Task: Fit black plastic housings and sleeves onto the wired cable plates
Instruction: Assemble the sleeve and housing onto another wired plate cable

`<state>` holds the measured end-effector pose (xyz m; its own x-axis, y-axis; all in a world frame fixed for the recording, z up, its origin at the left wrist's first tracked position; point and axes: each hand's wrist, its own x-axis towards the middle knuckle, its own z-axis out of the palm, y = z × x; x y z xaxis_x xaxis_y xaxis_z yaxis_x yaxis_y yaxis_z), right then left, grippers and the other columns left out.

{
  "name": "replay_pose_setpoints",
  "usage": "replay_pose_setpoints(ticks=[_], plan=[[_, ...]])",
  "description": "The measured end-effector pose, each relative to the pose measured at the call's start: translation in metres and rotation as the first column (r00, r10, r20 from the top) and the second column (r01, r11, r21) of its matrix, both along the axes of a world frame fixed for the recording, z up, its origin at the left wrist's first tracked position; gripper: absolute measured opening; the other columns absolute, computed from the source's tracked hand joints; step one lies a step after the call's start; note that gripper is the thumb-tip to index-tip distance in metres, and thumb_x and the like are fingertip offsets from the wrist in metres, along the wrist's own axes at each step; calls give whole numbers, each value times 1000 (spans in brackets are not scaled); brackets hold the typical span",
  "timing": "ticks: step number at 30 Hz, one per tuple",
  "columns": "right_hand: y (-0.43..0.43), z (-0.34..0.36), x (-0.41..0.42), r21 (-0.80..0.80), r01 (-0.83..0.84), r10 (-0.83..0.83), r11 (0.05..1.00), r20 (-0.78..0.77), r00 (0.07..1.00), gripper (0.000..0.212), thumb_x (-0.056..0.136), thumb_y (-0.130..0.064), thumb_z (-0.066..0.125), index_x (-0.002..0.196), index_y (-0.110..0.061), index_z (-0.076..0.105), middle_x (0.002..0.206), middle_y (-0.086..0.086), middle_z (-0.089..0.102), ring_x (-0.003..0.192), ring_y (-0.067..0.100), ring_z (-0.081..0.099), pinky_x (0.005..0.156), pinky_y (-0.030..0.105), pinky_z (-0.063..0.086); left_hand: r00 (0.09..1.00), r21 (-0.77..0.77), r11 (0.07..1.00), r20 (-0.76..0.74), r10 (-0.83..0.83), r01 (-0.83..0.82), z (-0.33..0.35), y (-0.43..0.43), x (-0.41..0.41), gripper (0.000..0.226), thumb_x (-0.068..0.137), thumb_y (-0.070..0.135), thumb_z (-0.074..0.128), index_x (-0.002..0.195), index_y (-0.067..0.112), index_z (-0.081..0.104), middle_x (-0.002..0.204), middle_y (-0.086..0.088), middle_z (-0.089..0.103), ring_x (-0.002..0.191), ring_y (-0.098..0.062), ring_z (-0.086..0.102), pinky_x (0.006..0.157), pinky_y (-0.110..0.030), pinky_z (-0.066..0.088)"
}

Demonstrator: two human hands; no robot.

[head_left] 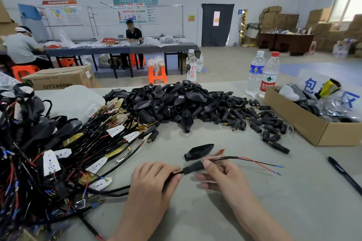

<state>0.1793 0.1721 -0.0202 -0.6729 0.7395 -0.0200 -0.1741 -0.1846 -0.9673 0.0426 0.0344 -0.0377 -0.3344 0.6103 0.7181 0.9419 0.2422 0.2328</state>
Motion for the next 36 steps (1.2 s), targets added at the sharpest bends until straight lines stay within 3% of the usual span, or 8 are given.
replay_pose_setpoints(ticks=[5,11,17,22,28,36], plan=[[3,1,3,-43,46,-46,998,-1,999,23,95,-22,60,102,-1,64,89,11,77,78,29,76,57,25,58,994,-117,993,111,5,8,1,-4,1,40,90,52,50,114,26,69,103,14,65,94,-13,61,86,-29,41],[7,0,4,12,110,-110,994,15,994,20,93,-22,64,92,-3,71,83,7,77,74,20,75,57,25,58,992,-116,993,129,-13,28,4,-7,1,30,90,46,51,105,30,70,91,16,62,84,-12,59,74,-33,51],[11,2,8,86,187,-188,978,2,982,9,87,-17,72,94,-12,75,81,4,75,70,14,70,57,24,56,997,-69,997,68,40,-36,2,-4,0,24,86,37,52,96,28,71,85,16,64,80,-12,61,71,-33,51],[11,1,8,115,178,-181,977,15,983,11,91,-16,68,100,-9,69,84,7,77,79,17,74,59,25,55,997,-78,994,-32,74,-76,0,-3,-4,29,86,30,50,100,25,75,85,16,69,84,-14,66,79,-32,46],[9,3,7,115,115,-115,987,-6,993,17,93,-18,64,102,-4,63,85,13,77,71,20,72,56,25,54,993,-33,999,-113,-33,29,1,0,-1,23,85,35,59,100,27,74,81,19,65,81,-12,62,82,-30,45],[8,6,9,145,103,-105,984,7,994,15,93,-17,64,103,-5,62,86,11,77,74,23,73,58,28,54,997,-64,997,-65,-37,32,-1,-1,-4,22,89,41,54,94,30,72,79,20,65,73,-7,60,74,-22,39]])
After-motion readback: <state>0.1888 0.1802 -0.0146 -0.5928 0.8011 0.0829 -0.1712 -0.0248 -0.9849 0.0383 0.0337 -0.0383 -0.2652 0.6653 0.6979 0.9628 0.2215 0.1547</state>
